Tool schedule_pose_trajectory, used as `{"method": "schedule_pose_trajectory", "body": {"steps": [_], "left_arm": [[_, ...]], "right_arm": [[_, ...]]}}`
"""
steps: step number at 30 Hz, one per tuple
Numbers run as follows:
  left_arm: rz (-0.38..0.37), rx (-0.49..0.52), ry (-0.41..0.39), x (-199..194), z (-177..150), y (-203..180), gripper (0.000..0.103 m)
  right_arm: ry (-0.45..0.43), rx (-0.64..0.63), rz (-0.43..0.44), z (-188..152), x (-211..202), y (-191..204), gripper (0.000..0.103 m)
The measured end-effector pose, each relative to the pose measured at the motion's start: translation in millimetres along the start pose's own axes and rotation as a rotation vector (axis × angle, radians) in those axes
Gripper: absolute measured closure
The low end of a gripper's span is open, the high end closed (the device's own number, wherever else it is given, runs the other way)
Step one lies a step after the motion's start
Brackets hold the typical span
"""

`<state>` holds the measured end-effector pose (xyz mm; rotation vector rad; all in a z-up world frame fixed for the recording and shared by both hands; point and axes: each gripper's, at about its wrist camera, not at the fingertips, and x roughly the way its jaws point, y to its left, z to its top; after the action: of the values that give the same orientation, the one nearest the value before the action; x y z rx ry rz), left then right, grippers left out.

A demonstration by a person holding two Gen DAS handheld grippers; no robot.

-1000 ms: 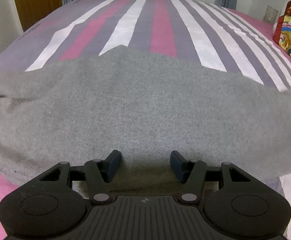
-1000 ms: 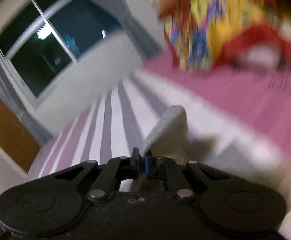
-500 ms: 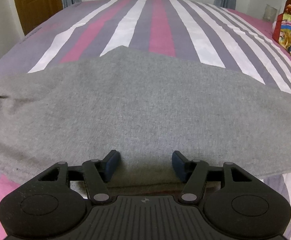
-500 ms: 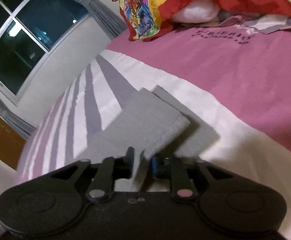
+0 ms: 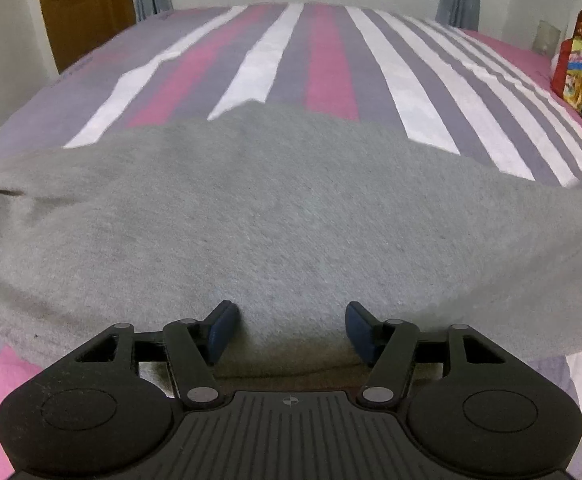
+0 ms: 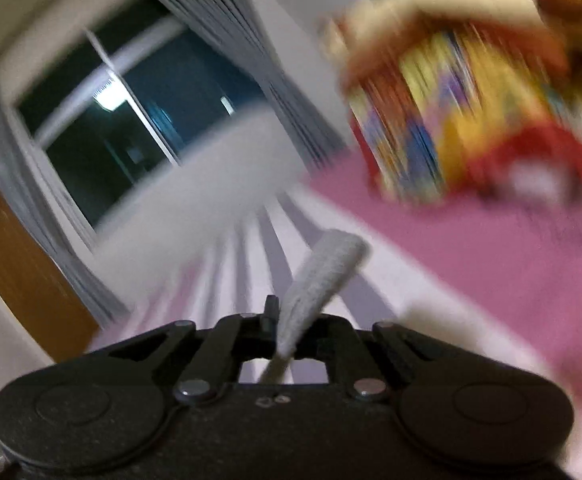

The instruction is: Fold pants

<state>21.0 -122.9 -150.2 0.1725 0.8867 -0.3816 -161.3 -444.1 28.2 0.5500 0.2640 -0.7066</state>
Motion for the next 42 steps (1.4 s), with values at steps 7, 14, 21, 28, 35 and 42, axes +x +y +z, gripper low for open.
{"method": "schedule_pose_trajectory", "body": {"steps": [7, 14, 21, 28, 35, 42], "left_arm": [[0.006, 0.023, -0.001, 3, -2, 1, 0.041], [0.005, 0.027, 0.002, 4, -1, 2, 0.041], [0.008, 0.032, 0.004, 5, -1, 0, 0.040], [0.015, 0.037, 0.005, 5, -1, -2, 0.039], [0.019, 0.039, 0.005, 6, -2, -2, 0.038], [0.023, 0.041, 0.005, 6, -2, -2, 0.037]], "right_arm": [[0.176, -0.025, -0.282, -51, 4, -67, 0.098], [0.291, -0.033, -0.350, -87, -12, -88, 0.093], [0.332, -0.071, -0.365, -78, -15, -90, 0.087], [0.360, -0.158, -0.385, -76, -14, -77, 0.087], [0.368, -0.171, -0.388, -75, -16, -76, 0.086], [0.376, -0.190, -0.390, -77, -15, -76, 0.086]]}}
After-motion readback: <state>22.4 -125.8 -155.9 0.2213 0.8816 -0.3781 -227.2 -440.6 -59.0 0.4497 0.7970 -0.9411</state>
